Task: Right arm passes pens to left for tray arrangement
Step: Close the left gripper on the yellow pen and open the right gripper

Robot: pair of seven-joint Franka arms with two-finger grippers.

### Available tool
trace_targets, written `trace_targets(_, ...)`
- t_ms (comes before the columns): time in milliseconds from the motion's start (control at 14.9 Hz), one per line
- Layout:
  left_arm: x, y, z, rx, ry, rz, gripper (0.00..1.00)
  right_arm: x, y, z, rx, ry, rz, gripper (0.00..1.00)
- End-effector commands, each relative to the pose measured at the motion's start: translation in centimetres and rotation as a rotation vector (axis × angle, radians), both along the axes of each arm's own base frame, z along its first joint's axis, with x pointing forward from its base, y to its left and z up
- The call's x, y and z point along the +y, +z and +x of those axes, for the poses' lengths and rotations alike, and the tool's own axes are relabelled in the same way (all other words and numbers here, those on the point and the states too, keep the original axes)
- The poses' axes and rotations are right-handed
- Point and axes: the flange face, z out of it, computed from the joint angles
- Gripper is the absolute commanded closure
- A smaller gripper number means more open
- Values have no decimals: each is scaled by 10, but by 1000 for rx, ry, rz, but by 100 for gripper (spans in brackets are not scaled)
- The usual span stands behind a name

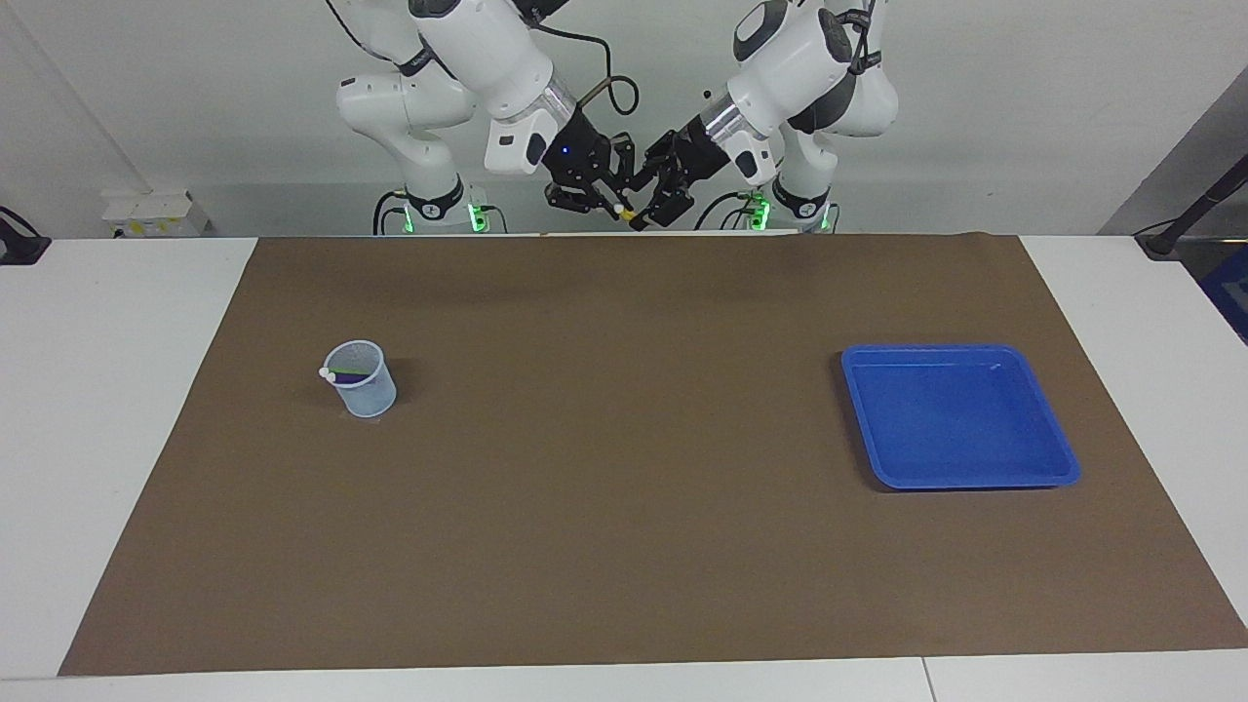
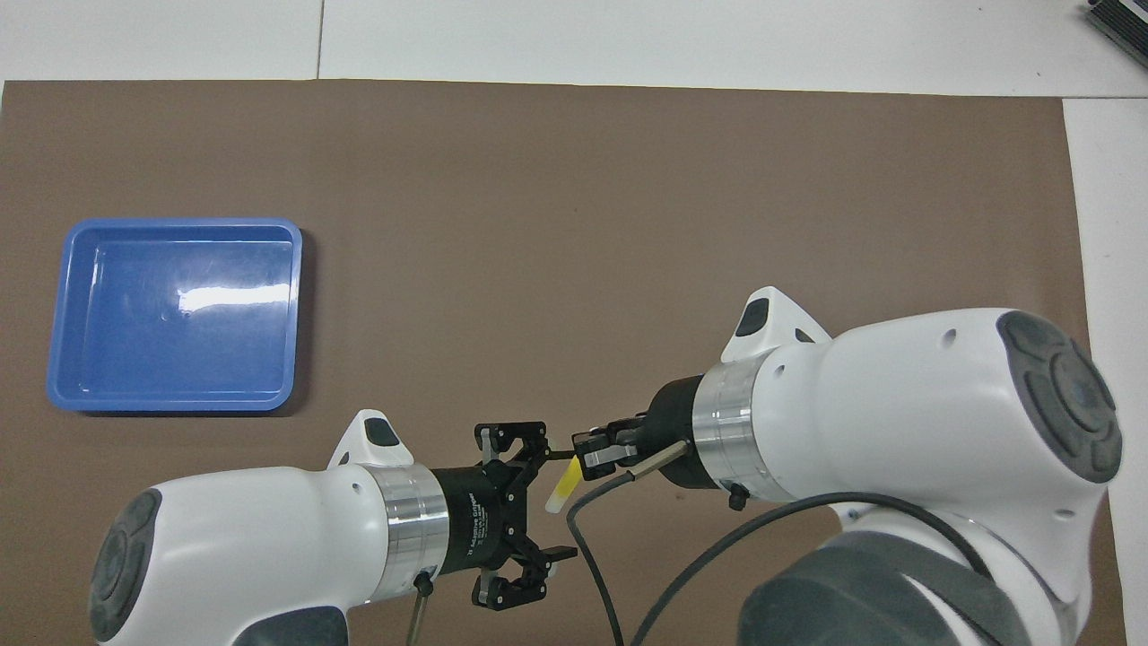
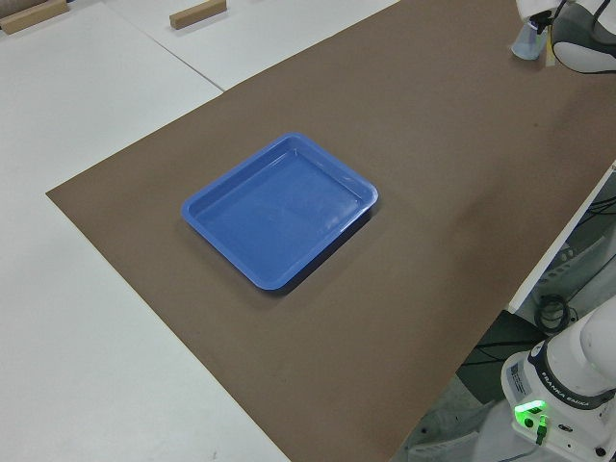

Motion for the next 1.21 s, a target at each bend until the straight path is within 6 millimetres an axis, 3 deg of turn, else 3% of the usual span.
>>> trace_targets(0,5,3,-6,-18,37,9,16,-4,0,-4,0,-24,22,100)
trace_targets(536,-4,-4,-10,-64,113,10,19,-4,-1,-3,-3,-29,25,100)
trace_targets(804,-5,-2,-10,-68,97,9,43,-3,1,-2,-10,-34,36,100)
trace_targets(1005,-6,-1,-9,-64,97,9,74,-3,1,-2,-10,-36,36,100)
trace_targets(1139,-6,-1,-9,-60,98,9,81,-3,1,-2,-10,-36,36,100)
